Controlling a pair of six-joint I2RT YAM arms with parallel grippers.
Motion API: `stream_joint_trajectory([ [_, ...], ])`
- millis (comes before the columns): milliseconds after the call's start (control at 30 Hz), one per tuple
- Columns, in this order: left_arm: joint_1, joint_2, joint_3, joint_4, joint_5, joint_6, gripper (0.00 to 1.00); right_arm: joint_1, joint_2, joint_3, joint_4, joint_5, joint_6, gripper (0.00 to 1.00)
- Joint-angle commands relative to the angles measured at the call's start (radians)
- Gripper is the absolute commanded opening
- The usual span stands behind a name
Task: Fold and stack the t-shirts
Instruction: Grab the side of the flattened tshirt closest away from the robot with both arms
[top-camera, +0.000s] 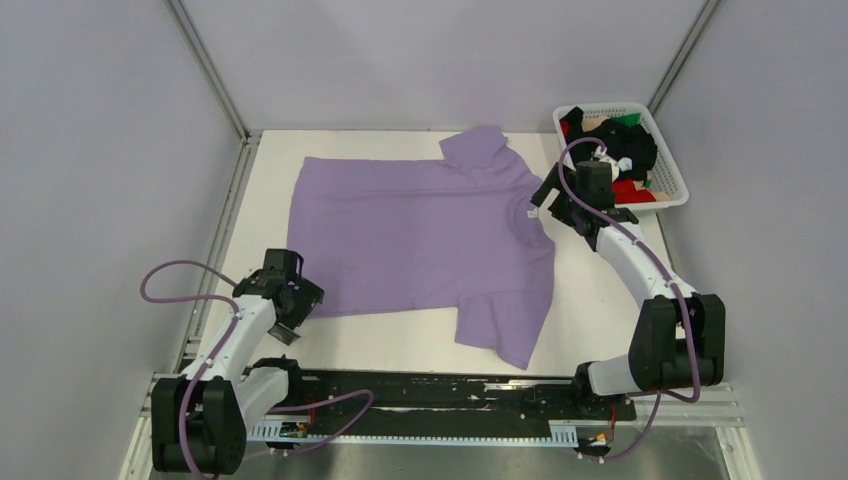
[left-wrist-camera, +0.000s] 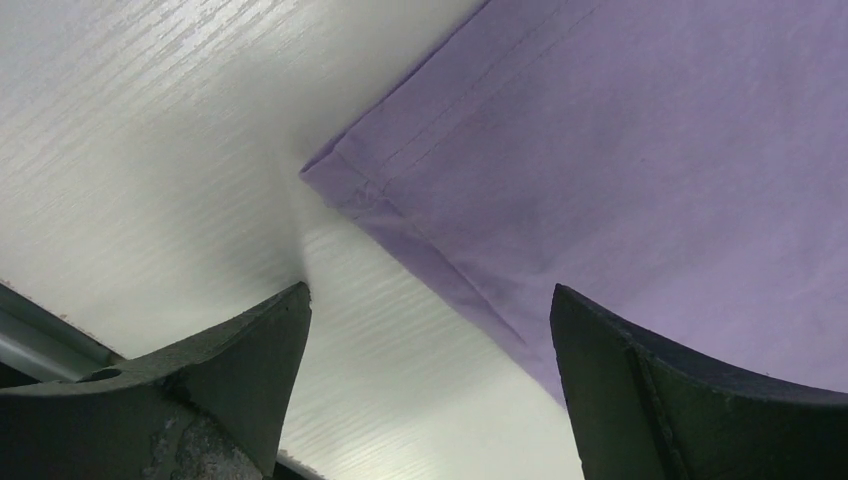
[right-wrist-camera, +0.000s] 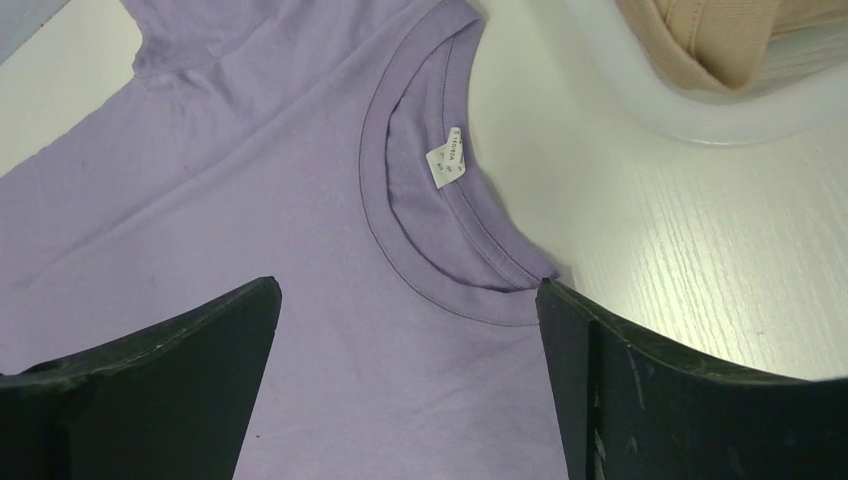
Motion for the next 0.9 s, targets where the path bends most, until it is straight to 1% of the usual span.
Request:
stream_joint_trajectory([
  [0, -0.002, 0.074, -0.003, 0.151, -0.079, -0.09, 0.92, -0.01, -0.018, -0.004, 0.042, 0.008, -0.012, 1.0],
  [100, -0.002, 0.133, 0.006, 0.204, -0.104, -0.129, 0.85, -0.01, -0.02, -0.003, 0.042, 0.019, -0.013, 1.0],
  [133, -0.002, 0.168, 0.009, 0.234, -0.11, -0.133, 0.79, -0.012, -0.019, -0.002, 0.042, 0.02, -0.014, 1.0],
  [167, -0.002, 0.185, 0.017, 0.242, -0.115, -0.147, 0.77, -0.012, -0.019, -0.002, 0.04, 0.019, -0.015, 1.0],
  [200, -0.003, 0.217, 0.024, 0.249, -0.127, -0.155, 0.71, -0.012, -0.019, -0.001, 0.038, 0.019, -0.016, 1.0],
  [300, 0.0, 0.262, 0.053, 0.237, -0.142, -0.16, 0.62, -0.011, -0.028, -0.003, 0.028, 0.029, -0.021, 1.0],
  [367, 0.0, 0.278, 0.058, 0.231, -0.151, -0.164, 0.53, -0.012, -0.033, -0.009, 0.026, 0.055, -0.025, 1.0],
  [533, 0.0, 0.302, 0.063, 0.22, -0.148, -0.178, 0.44, -0.015, -0.016, -0.001, 0.013, 0.082, -0.029, 1.0],
  [667, 0.0, 0.302, 0.072, 0.2, -0.147, -0.181, 0.32, -0.015, 0.0, 0.008, 0.004, 0.081, -0.029, 1.0],
  [700, 0.0, 0.297, 0.074, 0.187, -0.152, -0.182, 0.26, -0.015, 0.002, 0.008, 0.003, 0.083, -0.029, 1.0],
  [733, -0.001, 0.293, 0.08, 0.179, -0.155, -0.183, 0.23, -0.015, 0.003, 0.008, 0.001, 0.084, -0.03, 1.0],
  [800, -0.001, 0.278, 0.087, 0.157, -0.167, -0.182, 0.12, -0.014, 0.005, 0.009, 0.0, 0.088, -0.033, 1.0],
  [833, 0.0, 0.266, 0.089, 0.146, -0.174, -0.181, 0.02, -0.015, 0.005, 0.01, -0.002, 0.089, -0.034, 1.0],
  [867, 0.0, 0.259, 0.091, 0.139, -0.178, -0.181, 0.0, -0.015, 0.004, 0.01, -0.005, 0.088, -0.037, 1.0],
])
